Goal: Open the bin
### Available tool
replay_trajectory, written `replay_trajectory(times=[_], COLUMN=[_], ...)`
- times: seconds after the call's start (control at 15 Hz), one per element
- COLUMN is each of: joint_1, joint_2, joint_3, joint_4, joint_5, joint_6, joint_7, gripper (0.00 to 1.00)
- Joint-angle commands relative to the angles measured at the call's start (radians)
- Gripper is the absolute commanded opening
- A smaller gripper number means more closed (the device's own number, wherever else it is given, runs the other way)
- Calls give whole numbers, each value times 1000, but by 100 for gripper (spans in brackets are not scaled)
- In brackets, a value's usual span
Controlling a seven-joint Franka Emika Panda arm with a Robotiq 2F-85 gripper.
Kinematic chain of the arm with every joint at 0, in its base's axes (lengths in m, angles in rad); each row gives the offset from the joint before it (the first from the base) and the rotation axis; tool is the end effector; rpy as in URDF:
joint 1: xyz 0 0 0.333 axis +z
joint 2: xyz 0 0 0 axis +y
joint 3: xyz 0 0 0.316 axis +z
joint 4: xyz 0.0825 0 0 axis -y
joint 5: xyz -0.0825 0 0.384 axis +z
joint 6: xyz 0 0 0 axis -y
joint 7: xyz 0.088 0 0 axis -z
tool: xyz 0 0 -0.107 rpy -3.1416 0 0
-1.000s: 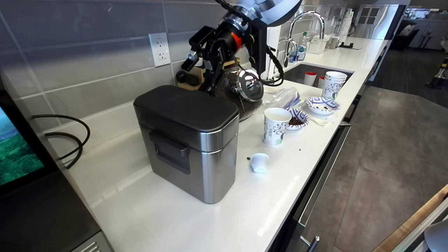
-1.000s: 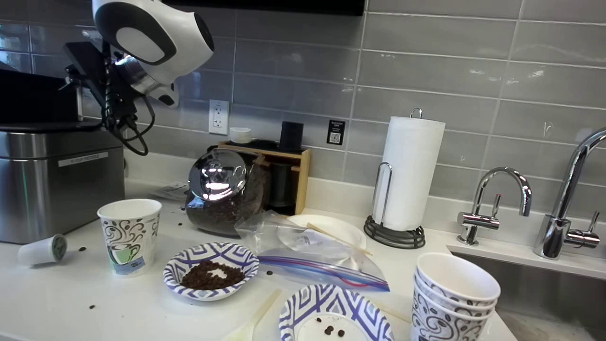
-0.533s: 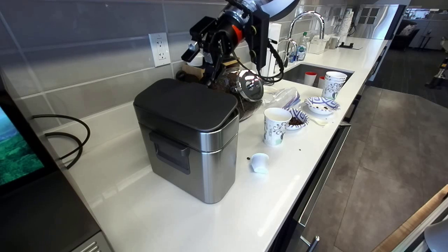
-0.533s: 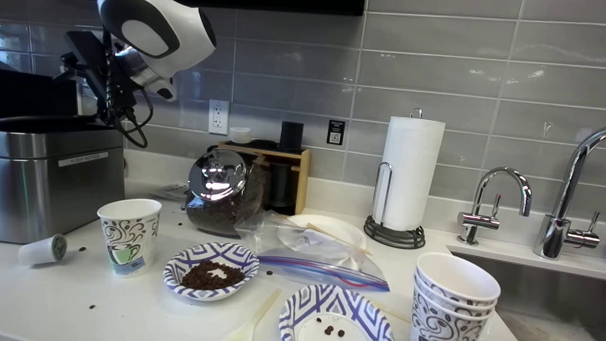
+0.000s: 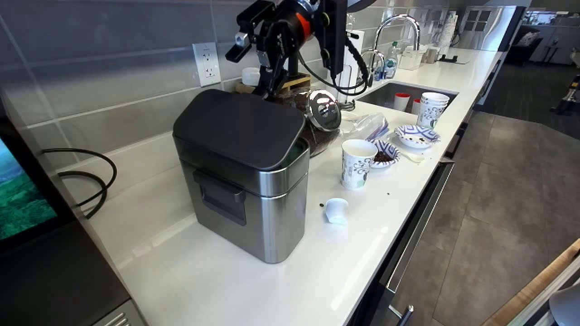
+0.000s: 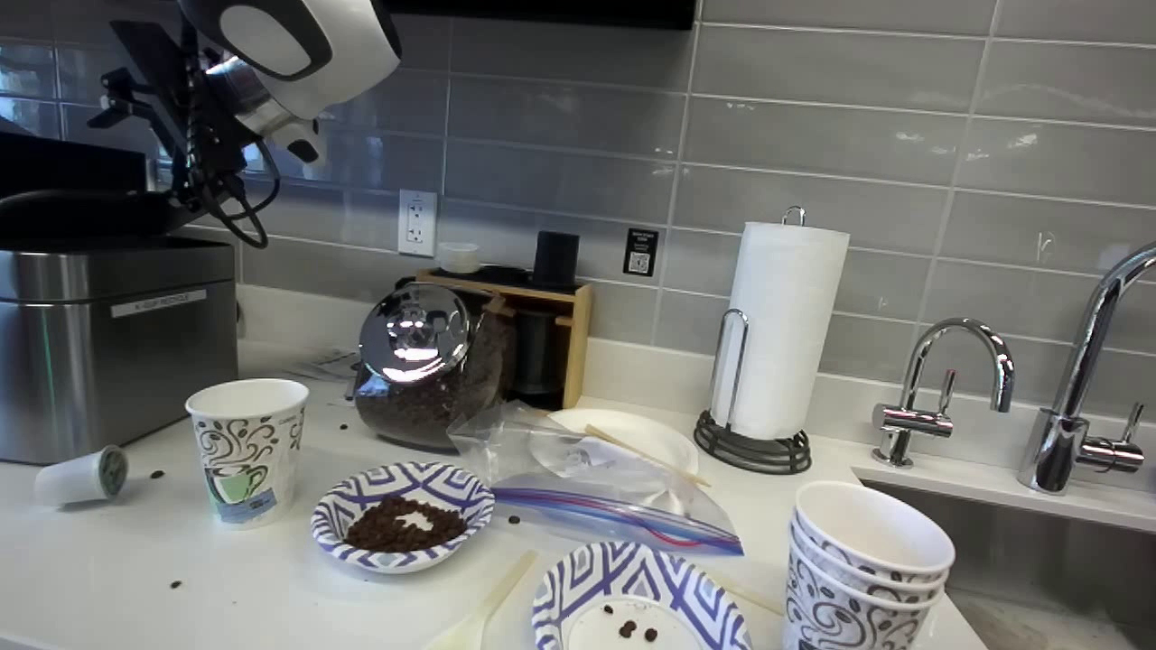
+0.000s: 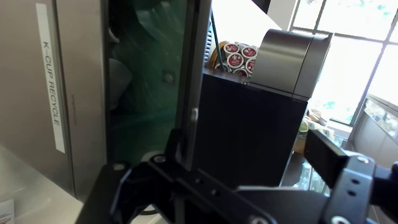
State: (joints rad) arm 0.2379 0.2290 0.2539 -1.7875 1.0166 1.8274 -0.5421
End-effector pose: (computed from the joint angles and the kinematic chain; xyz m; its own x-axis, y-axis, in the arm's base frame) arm 0.5159 0.3427 0.4521 0.8348 0.5286 0.1536 0.3922 -0.3755 -0.8397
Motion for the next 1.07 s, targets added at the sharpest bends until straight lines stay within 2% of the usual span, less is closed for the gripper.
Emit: replay_trajectory(times=[0.0, 1.0], joint_1=[19, 91], joint_2=[-15, 43], joint_3=[9, 46], joint_4=[20, 169], joint_5=[-27, -152], joint_6=[-9, 1], joint_7=[72, 297], gripper=[100, 100])
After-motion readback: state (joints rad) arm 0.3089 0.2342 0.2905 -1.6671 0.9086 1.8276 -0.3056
